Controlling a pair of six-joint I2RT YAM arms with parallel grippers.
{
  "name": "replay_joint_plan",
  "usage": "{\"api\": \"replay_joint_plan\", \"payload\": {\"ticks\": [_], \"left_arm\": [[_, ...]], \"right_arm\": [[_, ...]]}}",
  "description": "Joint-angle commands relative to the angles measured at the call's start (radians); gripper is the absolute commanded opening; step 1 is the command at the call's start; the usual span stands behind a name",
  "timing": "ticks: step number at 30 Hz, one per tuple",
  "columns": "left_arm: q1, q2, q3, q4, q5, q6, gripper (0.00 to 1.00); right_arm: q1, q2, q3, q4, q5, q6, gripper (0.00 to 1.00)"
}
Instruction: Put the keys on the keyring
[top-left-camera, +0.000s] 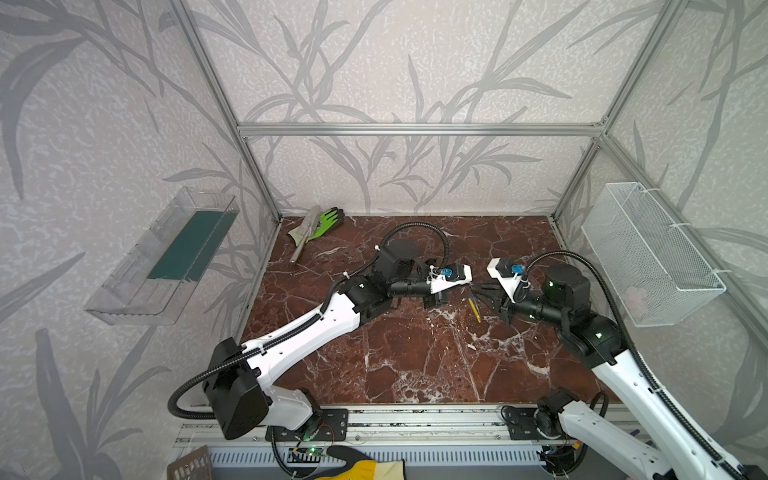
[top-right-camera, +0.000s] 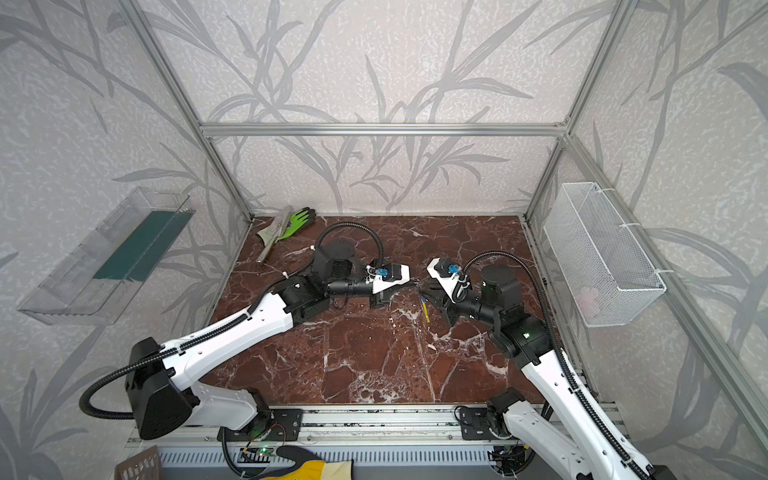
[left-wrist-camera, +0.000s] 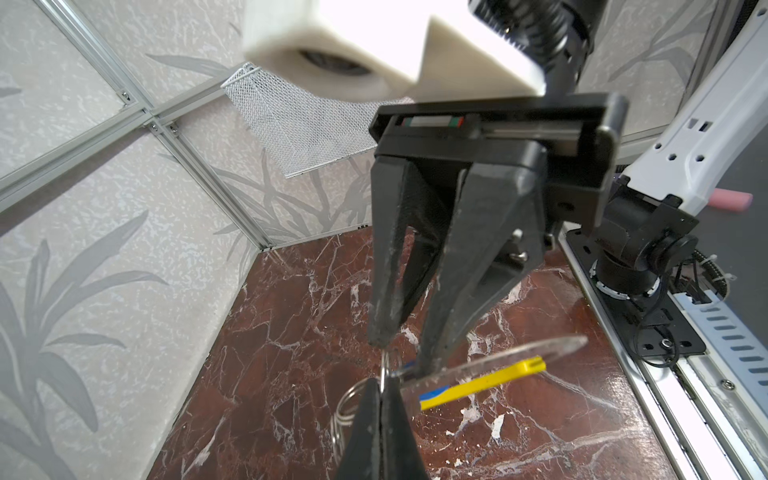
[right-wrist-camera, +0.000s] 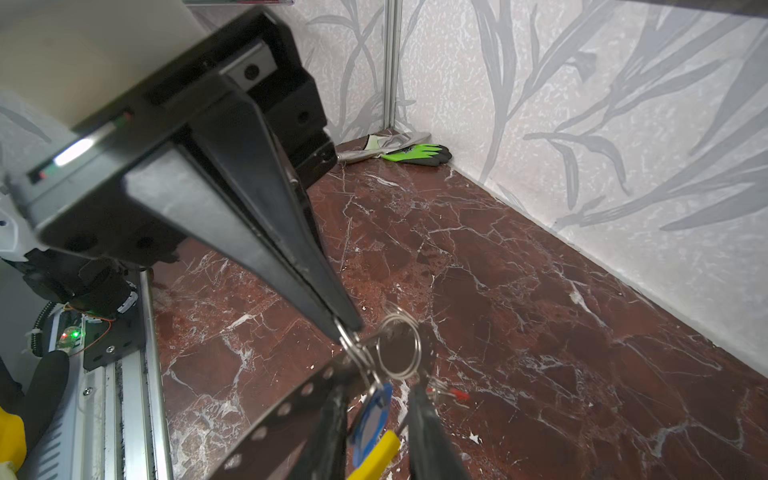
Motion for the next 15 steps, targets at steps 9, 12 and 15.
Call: {"api": "replay_joint_plan", "payload": {"ticks": [9,12,15], "left_arm": [[0.029,-0.048,-0.074,0.230,0.110,-0.163,0.00],[0.034,-0.044,-0.089,0.286,0.137,-0.212,0.00],[0.042,-0.040,-0.107,0.346,0.154,-0.257,0.00]], "right_arm": [[-0.004,0.011,-0.019,0.117,-0.080,0.021,0.19],[-0.004,0.013,-0.016,0.122,-0.104,0.018,0.10],[-0.004,0.013,-0.015,0.128,-0.117,0.018,0.11]]}}
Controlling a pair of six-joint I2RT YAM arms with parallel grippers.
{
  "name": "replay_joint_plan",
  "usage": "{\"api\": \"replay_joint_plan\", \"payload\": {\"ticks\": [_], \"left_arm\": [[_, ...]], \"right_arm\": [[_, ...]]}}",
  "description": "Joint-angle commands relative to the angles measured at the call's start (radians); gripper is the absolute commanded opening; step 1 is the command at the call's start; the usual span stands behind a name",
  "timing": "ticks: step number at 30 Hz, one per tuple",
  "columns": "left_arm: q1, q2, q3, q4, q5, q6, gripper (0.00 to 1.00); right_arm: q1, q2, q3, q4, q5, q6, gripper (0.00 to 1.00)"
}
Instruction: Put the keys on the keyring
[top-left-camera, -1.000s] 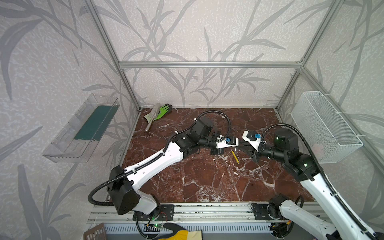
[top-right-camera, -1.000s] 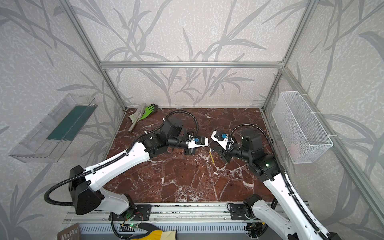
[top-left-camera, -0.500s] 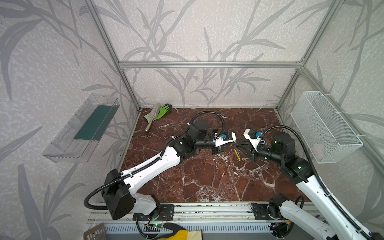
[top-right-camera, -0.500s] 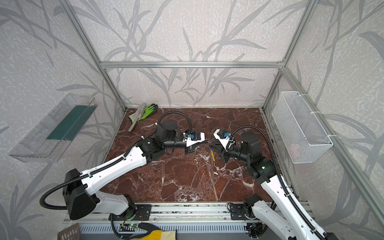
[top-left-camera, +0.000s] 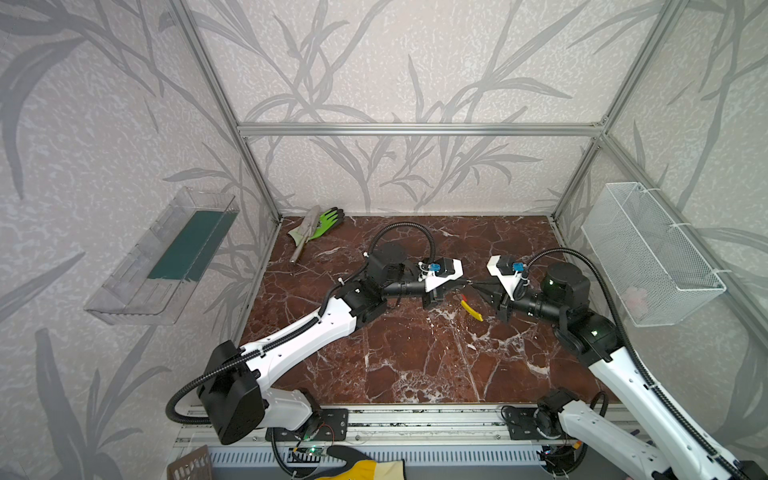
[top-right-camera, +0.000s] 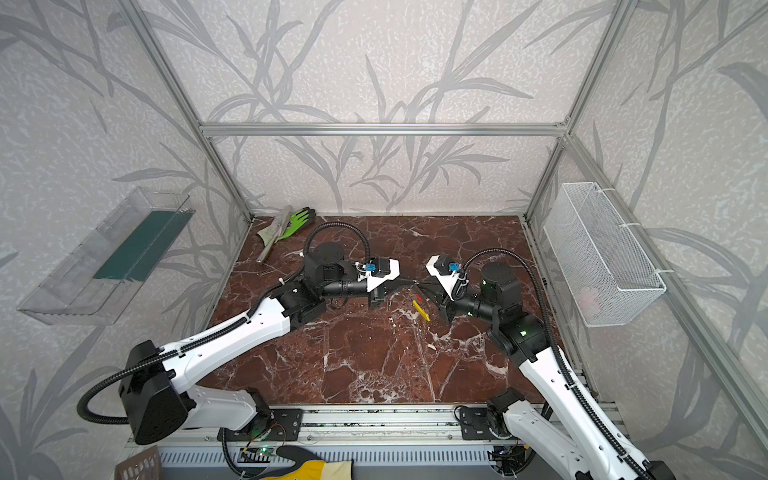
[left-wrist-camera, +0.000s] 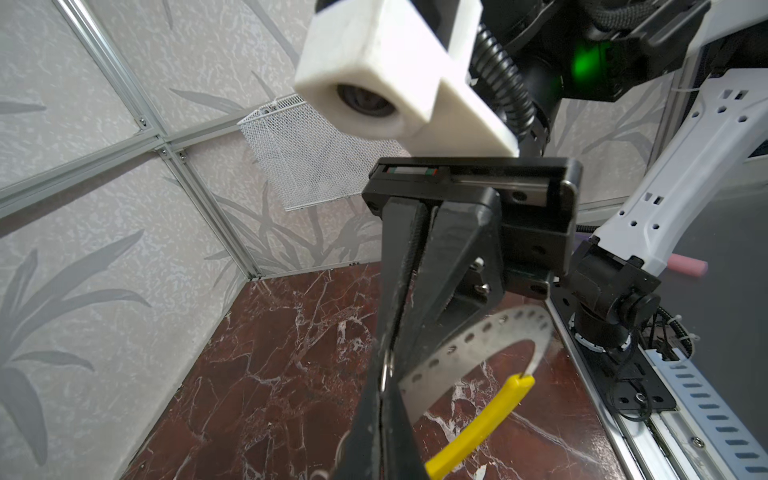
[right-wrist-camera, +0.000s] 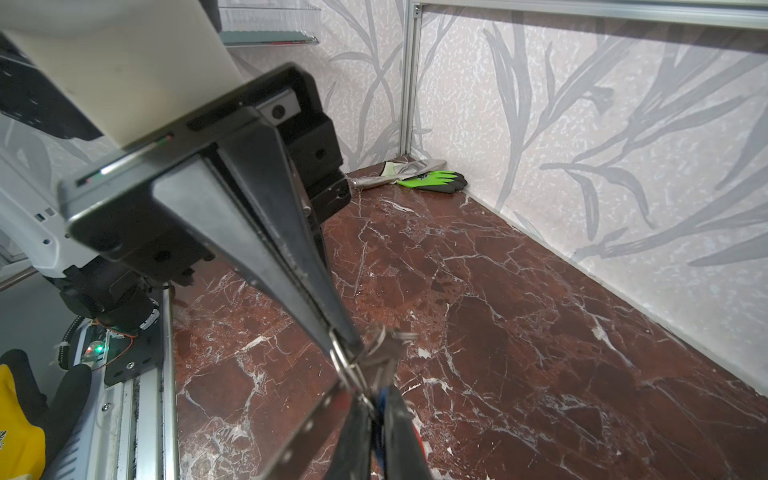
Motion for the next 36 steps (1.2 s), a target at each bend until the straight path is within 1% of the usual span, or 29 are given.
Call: {"api": "replay_joint_plan", "payload": {"ticks": [1,6,8,10,13,17,22,34,36], "left_arm": [[0.010,-0.015,-0.015,0.144,0.057,-0.092,0.00],[0.027,0.006,-0.059,0.314,0.089,-0.218,0.00],[0.033,0.015,-0.072,0.367,0.095,-0.252,0.00],[0.040,0.018,-0.080,0.382,0.101,-0.260,0.00],[0.046,0.017,-0.079,0.367,0.107,-0.252,0.00],[0.047,0.024,-0.064,0.352,0.130,-0.249,0.00],[0.047,0.041,-0.042,0.350,0.161,-0.258,0.00],[0.048,0.030,-0.034,0.320,0.186,-0.235,0.00],[0.048,0.026,-0.033,0.311,0.187,-0.226,0.00]], "right_arm": [[-0.002,0.000,-0.001,0.034,-0.042,0.003,0.12],[-0.002,0.010,-0.001,0.059,-0.069,0.019,0.14],[-0.002,-0.008,-0.001,0.061,-0.043,0.011,0.20],[-0.008,-0.046,-0.001,0.049,-0.005,-0.023,0.25],[-0.028,-0.104,-0.002,0.043,0.013,-0.060,0.28],[-0.050,-0.124,0.015,0.039,-0.002,-0.081,0.28],[-0.050,-0.079,0.043,0.056,-0.071,-0.063,0.27],[-0.050,-0.025,0.028,0.132,-0.109,-0.011,0.22],[-0.050,-0.023,0.024,0.145,-0.113,-0.004,0.20]]}}
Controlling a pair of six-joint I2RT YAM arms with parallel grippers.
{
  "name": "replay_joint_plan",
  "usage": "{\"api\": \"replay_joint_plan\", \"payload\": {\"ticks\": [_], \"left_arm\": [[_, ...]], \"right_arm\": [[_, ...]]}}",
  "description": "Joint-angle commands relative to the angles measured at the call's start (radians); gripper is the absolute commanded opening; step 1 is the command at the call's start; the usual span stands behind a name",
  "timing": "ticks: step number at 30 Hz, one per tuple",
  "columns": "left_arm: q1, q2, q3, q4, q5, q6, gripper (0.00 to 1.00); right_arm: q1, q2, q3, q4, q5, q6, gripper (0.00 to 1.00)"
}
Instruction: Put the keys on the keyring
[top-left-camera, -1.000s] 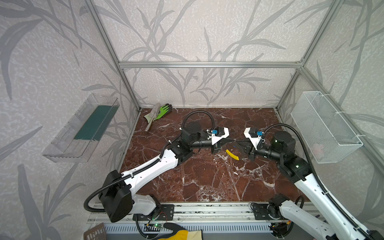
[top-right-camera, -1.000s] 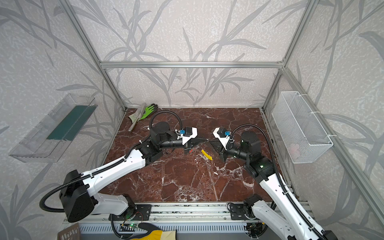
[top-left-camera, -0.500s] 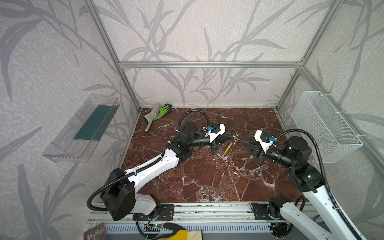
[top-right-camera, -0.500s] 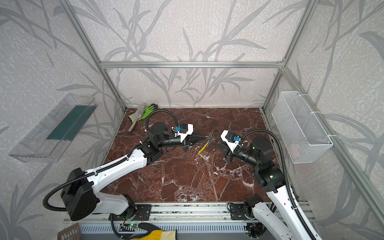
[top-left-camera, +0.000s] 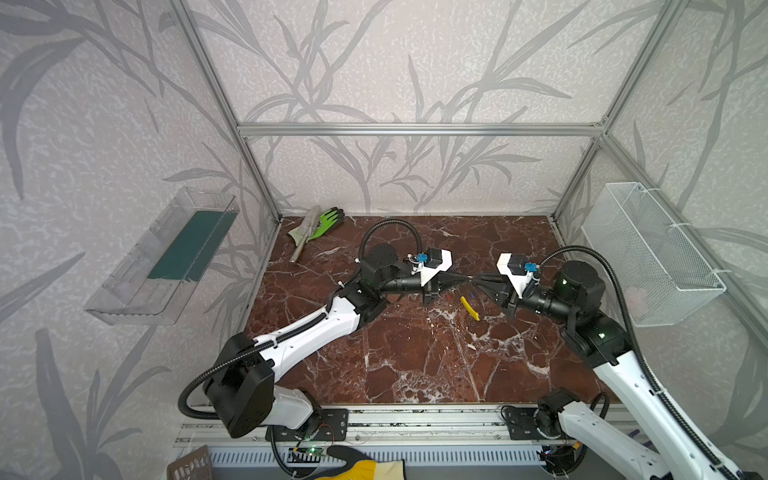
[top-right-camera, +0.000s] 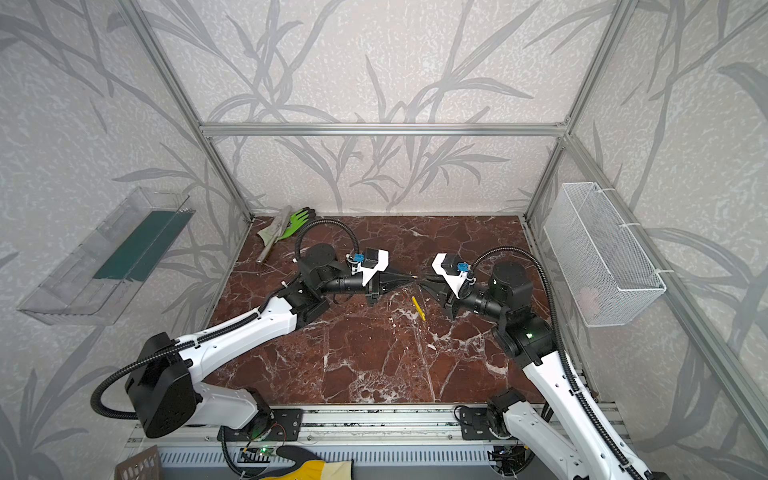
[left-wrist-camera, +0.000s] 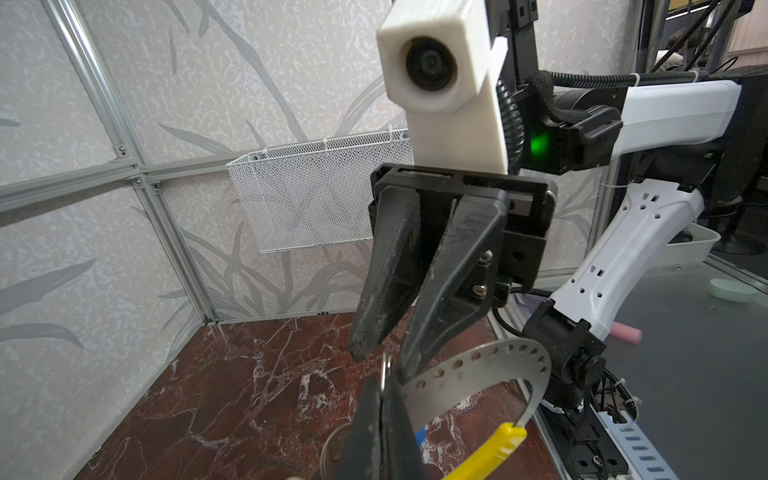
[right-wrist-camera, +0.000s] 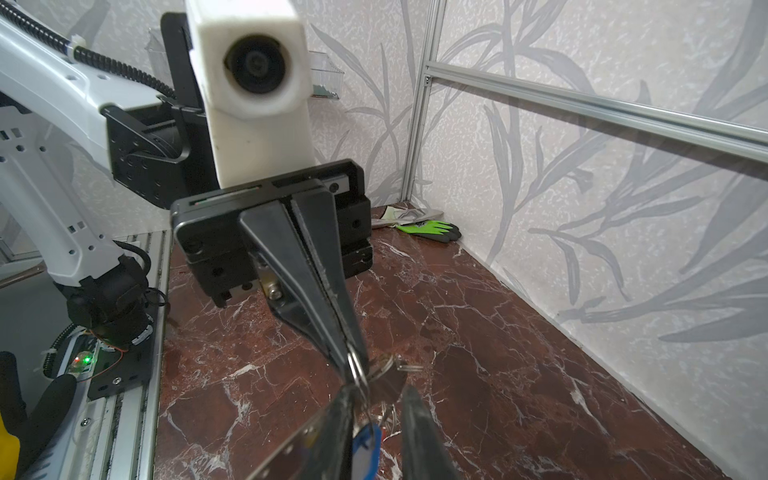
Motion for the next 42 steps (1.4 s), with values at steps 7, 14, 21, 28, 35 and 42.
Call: {"api": "replay_joint_plan", "payload": {"ticks": [7,14,21,28,35,42], "left_arm": [[0.002,-0.014,0.047,0.004,0.041,0.012,0.00],[0.003,-0.011,0.051,-0.007,0.042,0.020,0.00],[0.002,-0.030,0.097,-0.235,-0.018,0.190,0.15],[-0.017,-0.045,0.256,-0.698,-0.166,0.549,0.31],[-0.065,-0.014,0.360,-0.889,-0.272,0.709,0.30],[-0.093,0.024,0.411,-0.942,-0.314,0.751,0.30]], "right_arm": [[-0.004,0.022,0.010,0.056,-0.066,0.036,0.15],[-0.003,0.029,0.011,0.049,-0.091,0.033,0.02],[-0.004,0.031,0.060,-0.085,-0.075,-0.030,0.00],[-0.003,0.105,0.207,-0.406,-0.015,-0.153,0.00],[0.004,0.167,0.293,-0.529,0.002,-0.193,0.00],[0.014,0.183,0.306,-0.541,-0.011,-0.205,0.00]]}}
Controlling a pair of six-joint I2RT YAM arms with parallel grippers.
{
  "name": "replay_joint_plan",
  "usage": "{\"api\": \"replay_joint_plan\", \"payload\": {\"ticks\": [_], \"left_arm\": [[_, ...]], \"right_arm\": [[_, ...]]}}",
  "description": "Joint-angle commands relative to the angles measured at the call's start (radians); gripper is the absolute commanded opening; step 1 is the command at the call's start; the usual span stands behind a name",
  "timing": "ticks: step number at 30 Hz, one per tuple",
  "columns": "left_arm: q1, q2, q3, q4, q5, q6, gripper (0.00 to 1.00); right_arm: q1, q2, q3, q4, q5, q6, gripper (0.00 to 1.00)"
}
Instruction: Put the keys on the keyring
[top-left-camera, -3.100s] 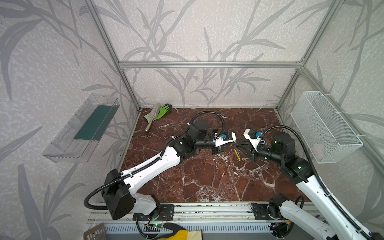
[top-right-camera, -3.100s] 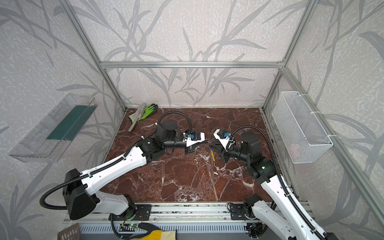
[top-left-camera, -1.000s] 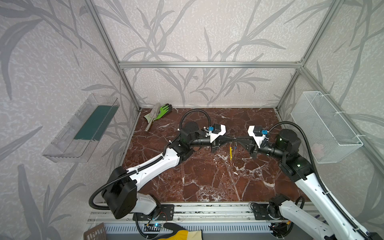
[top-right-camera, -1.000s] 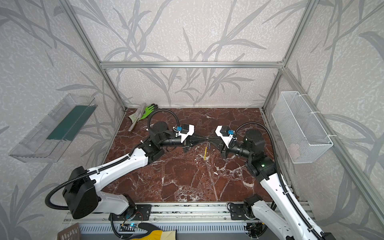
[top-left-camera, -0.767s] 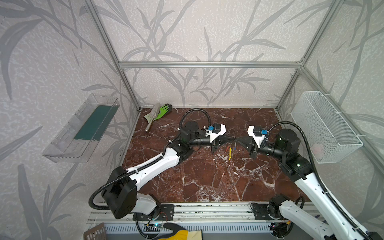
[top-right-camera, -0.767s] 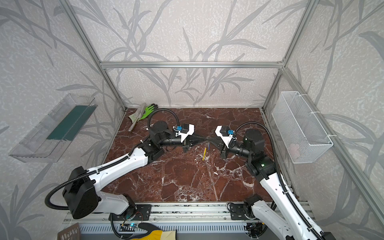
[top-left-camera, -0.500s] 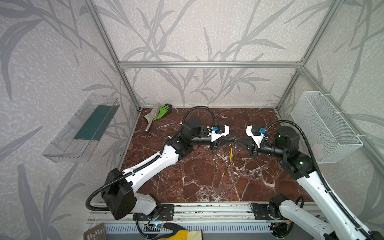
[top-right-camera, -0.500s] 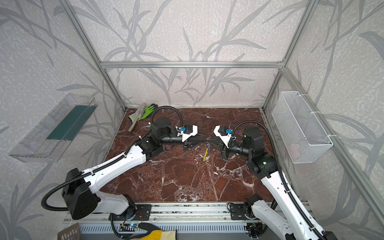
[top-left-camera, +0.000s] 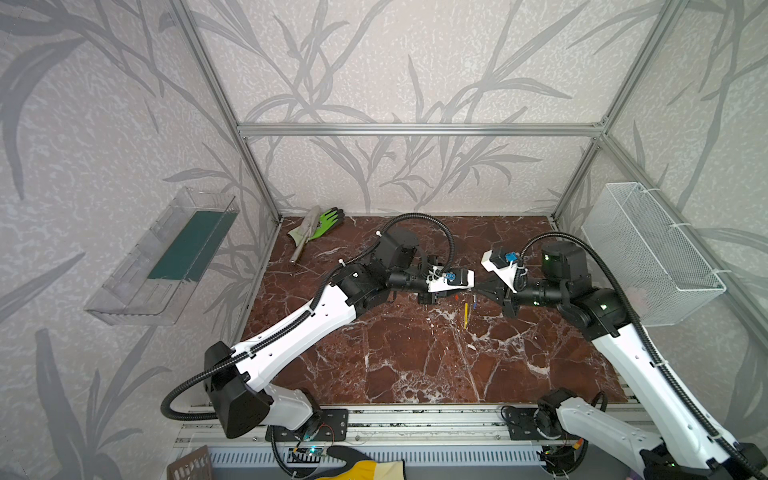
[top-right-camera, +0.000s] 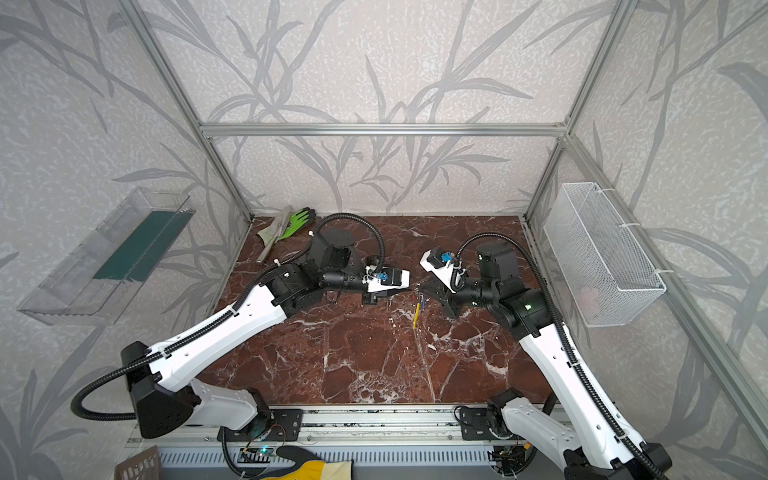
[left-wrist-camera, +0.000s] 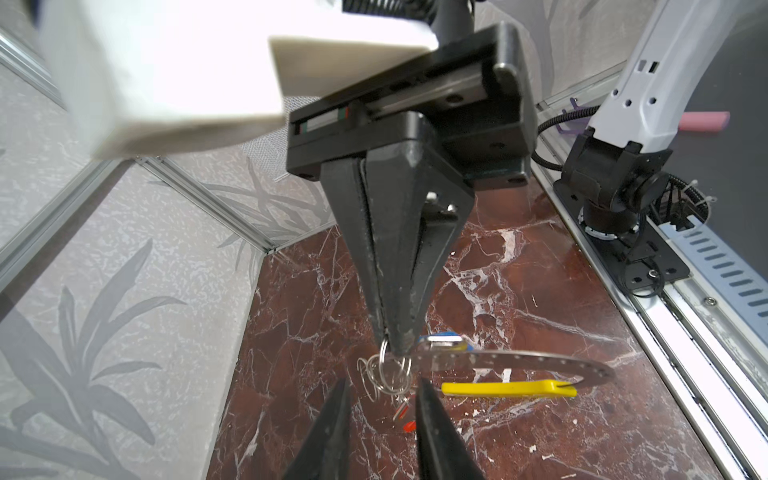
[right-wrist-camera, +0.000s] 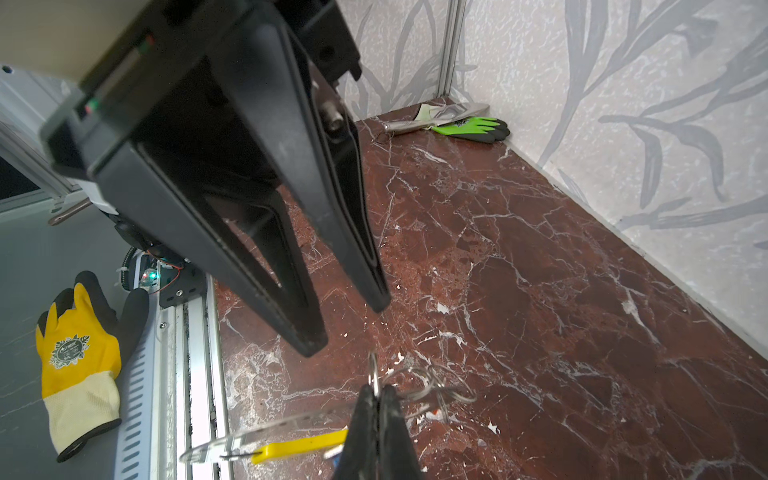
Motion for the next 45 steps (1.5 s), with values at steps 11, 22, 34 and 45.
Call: {"api": "replay_joint_plan", "payload": {"ticks": [11,22,34,45], "left_arm": [[-0.040,0.064,0.080,-0.096,-0.051,0.082,0.26],[-0.048,0.077,0.089,-0.110,-0.024,0.091,0.00],[-0.003,0.020,-0.059,0.195,0.076,-0.144,0.00],[0.023,-0.030,-0.167,0.459,0.120,-0.321,0.00]], "right_arm": [[0.023,0.002,0.033,-0.018,-0.024,-0.017,0.00],[0.026,-0.003,0.020,0.010,-0.031,-0.024,0.00],[0.004,-0.129,-0.083,0.135,0.111,0.020,0.31],[-0.014,-0.183,-0.175,0.230,0.083,0.132,0.29]]}}
